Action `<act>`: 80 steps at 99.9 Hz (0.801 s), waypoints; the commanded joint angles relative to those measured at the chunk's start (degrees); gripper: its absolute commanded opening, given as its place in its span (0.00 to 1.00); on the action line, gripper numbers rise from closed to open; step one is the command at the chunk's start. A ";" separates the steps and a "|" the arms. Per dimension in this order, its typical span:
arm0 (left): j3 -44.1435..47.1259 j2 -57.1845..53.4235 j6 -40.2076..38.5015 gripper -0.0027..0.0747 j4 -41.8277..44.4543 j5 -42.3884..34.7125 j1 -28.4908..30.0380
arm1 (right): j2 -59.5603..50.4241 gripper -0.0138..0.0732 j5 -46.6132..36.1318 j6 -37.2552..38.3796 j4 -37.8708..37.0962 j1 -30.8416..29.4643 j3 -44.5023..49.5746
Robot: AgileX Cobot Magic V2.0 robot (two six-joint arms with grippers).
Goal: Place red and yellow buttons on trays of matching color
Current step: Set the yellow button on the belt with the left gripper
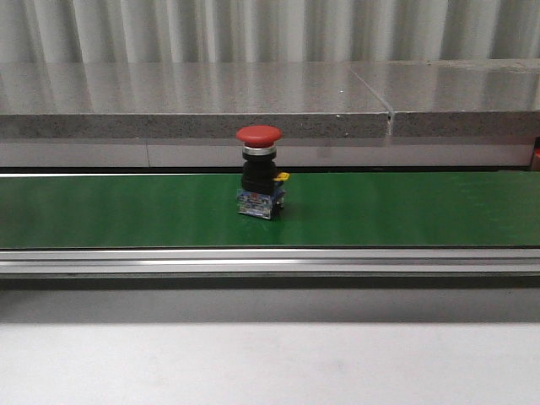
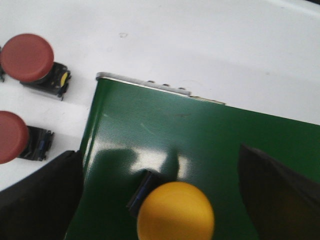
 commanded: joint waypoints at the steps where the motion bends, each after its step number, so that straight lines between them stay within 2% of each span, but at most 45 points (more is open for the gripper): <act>1: -1.85 -4.89 1.73 0.82 -1.38 -2.88 -2.31 | -0.71 0.08 -3.13 -0.59 0.29 0.05 -1.53; 18: 0.60 -12.37 1.96 0.82 -0.23 -6.16 -6.18 | -0.71 0.08 -3.13 -0.59 0.29 0.05 -1.53; 45: 12.95 -29.45 1.96 0.82 -0.23 -13.15 -9.54 | -0.71 0.08 -3.13 -0.59 0.29 0.05 -1.53; 62: 19.50 -40.13 1.96 0.81 -0.56 -13.33 -11.90 | -0.71 0.08 -3.13 -0.59 0.29 0.05 -1.53; 72: 23.06 -45.78 1.96 0.73 -0.68 -12.93 -12.57 | -0.71 0.08 -3.13 -0.59 0.29 0.05 -1.53; 80: 25.88 -50.17 1.96 0.58 -0.68 -12.21 -12.57 | -0.71 0.08 -3.13 -0.59 0.29 0.05 -1.53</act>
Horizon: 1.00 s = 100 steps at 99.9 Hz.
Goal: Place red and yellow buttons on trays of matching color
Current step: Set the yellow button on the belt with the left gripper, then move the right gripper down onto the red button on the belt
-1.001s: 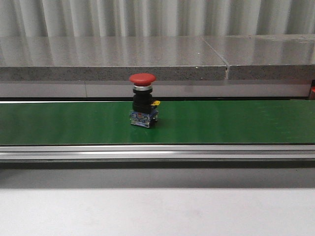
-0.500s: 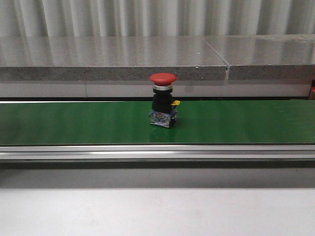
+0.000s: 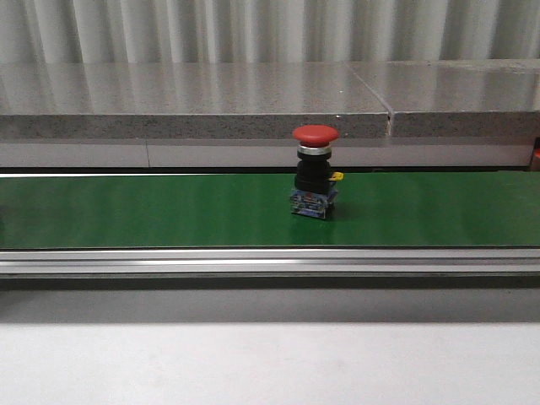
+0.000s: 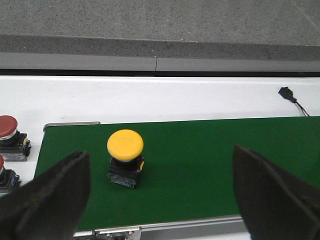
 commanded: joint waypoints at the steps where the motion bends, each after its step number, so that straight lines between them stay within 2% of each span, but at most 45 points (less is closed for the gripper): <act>1: 1.10 -4.86 0.26 0.57 -0.90 -3.14 -0.54 | -0.71 0.08 -3.13 -0.59 0.29 0.05 -1.53; 19: 4.95 -11.21 0.26 0.23 -0.90 -2.77 -0.54 | -0.71 0.08 -3.13 -0.59 0.29 0.05 -1.53; 33: 5.81 -12.64 0.26 0.01 -0.90 -2.77 -0.54 | -0.71 0.08 -3.18 -0.59 0.29 0.05 -1.53; 72: 5.84 -12.64 0.26 0.01 -0.90 -2.63 -0.54 | -0.71 0.10 -0.49 -0.59 0.29 0.05 -1.53; 79: 5.84 -12.64 0.26 0.01 -0.90 -2.57 -0.54 | -0.71 0.17 0.26 -0.59 0.34 0.05 -1.53; 86: 5.84 -12.64 0.26 0.01 -0.90 -2.48 -0.54 | -0.71 0.31 0.82 -0.59 0.39 0.05 -1.53; 100: 5.84 -12.64 0.26 0.01 -0.90 -2.34 -0.54 | -0.71 0.75 0.44 -0.59 0.73 0.05 -1.53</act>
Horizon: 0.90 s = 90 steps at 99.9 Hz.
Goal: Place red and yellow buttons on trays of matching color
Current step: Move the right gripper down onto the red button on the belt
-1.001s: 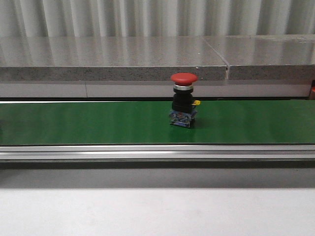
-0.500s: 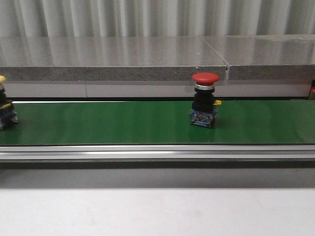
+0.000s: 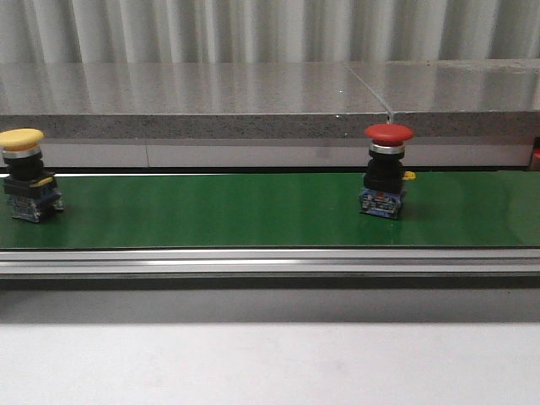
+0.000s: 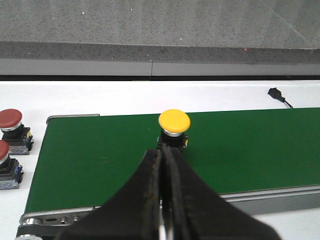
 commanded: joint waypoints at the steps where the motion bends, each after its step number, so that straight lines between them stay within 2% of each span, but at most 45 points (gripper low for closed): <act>1: -1.53 0.15 0.14 0.01 -0.90 -3.50 -0.33 | -0.71 0.79 -2.88 -0.59 0.73 0.05 -1.53; 7: -1.53 0.15 0.14 0.01 -0.90 -3.50 -0.33 | -0.71 0.93 -3.00 -0.59 0.92 0.05 -1.53; 20: -1.53 0.15 0.14 0.01 -0.90 -3.50 -0.33 | -0.39 0.89 -2.26 -1.10 1.77 0.05 -1.74; 40: -1.53 0.15 0.14 0.01 -0.90 -3.50 -0.33 | 3.25 0.89 -1.65 -9.08 5.31 1.40 -3.71; 70: -1.53 0.15 0.14 0.01 -0.90 -3.50 -0.33 | 17.08 0.89 -1.47 -13.59 6.36 7.43 -11.20; 90: -1.53 0.15 0.14 0.01 -0.90 -3.50 -0.33 | 25.81 0.89 -2.10 -13.65 6.36 8.78 -15.66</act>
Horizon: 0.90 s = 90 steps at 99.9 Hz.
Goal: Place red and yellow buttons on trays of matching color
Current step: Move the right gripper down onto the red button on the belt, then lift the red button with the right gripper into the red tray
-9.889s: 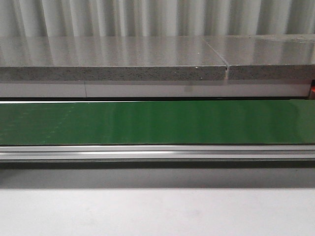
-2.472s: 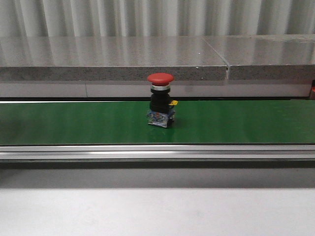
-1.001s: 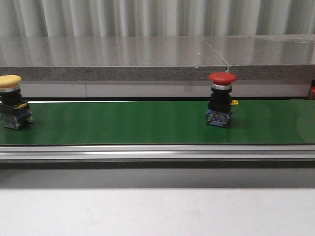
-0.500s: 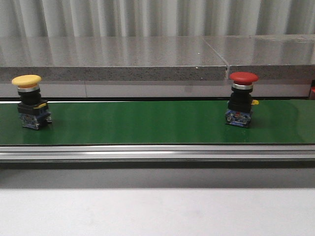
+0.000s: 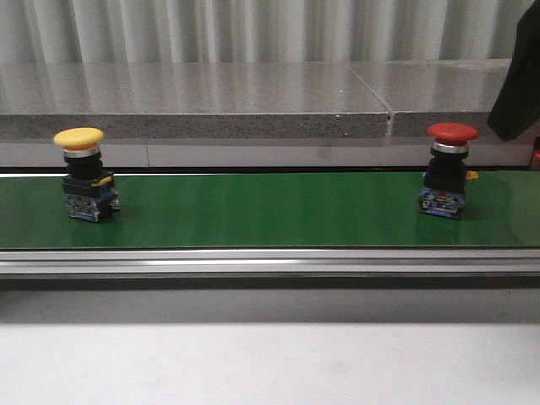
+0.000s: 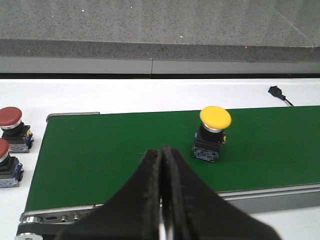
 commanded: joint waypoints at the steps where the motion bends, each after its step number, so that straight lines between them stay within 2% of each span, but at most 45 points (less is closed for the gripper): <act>1: -1.60 0.15 0.02 0.01 -0.90 -3.77 -0.33 | 1.71 0.89 -2.75 -0.77 0.98 0.33 -3.29; 38: -1.60 0.15 0.02 0.01 -0.90 -3.77 -0.33 | 12.56 0.87 -5.99 -0.88 0.98 0.33 -9.36; 45: -1.60 0.15 0.02 0.01 -0.90 -3.77 -0.33 | 13.68 0.78 -6.02 -0.88 0.98 0.33 -9.91; 57: -1.60 0.15 0.02 0.01 -0.90 -3.77 -0.33 | 14.75 0.52 -5.56 -0.88 0.98 0.33 -11.06; 64: -1.60 0.15 0.02 0.01 -0.90 -3.77 -0.33 | 14.75 0.40 -4.57 -0.88 0.98 0.28 -12.05; 71: -1.60 0.15 0.02 0.01 -0.90 -3.77 -0.33 | 14.75 0.34 -2.91 -0.88 0.93 -0.25 -13.88; 90: -1.60 0.15 0.02 0.01 -0.90 -3.77 -0.33 | 14.96 0.34 2.28 -0.88 0.33 -5.38 -21.35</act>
